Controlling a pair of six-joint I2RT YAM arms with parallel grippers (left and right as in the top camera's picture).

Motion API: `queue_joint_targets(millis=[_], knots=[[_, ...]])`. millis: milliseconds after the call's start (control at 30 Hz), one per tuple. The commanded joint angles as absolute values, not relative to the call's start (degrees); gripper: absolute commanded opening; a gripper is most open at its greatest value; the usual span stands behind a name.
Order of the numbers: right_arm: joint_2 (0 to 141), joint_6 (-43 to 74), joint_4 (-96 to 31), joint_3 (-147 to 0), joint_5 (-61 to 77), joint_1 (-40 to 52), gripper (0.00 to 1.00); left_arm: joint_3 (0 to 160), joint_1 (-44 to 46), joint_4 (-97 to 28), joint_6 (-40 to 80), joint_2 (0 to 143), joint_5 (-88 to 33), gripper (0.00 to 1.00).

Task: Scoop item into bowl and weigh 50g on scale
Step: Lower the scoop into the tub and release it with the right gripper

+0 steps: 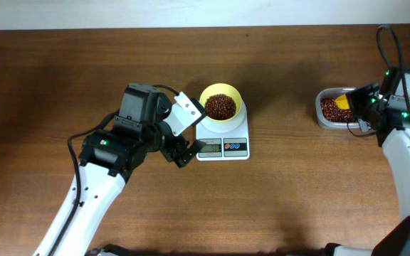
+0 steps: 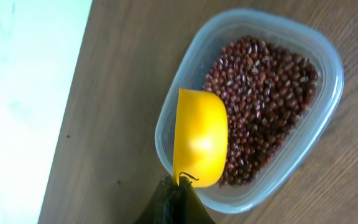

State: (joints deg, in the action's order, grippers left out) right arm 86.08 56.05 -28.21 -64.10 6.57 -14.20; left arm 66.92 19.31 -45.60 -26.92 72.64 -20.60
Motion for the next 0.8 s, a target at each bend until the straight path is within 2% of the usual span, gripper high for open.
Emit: queue_joint_targets(millis=[0,400,567,633,767], knots=[[85.6,60.6,-28.1,-62.9,7.8,-13.9,0.04,66.6,19.0,-45.5,-26.2,72.4,-20.6,0.99],[85.6,57.5,-26.5,-62.8,6.4,-13.9,0.07,66.6,19.0,-45.5,-26.2,72.4,-20.6,0.99],[85.6,57.5,-27.6,-62.8,6.4,-13.9,0.15,66.6,19.0,-45.5,-26.2,72.4,-20.6,0.99],[85.6,57.5,-27.6,-62.8,6.4,-13.9,0.24,66.6,19.0,-45.5,-26.2,72.4,-20.6,0.99],[85.6,57.5,-27.6,-62.8,6.4,-13.9,0.33,66.6,19.0,-45.5,-26.2,72.4,-20.6,0.99]])
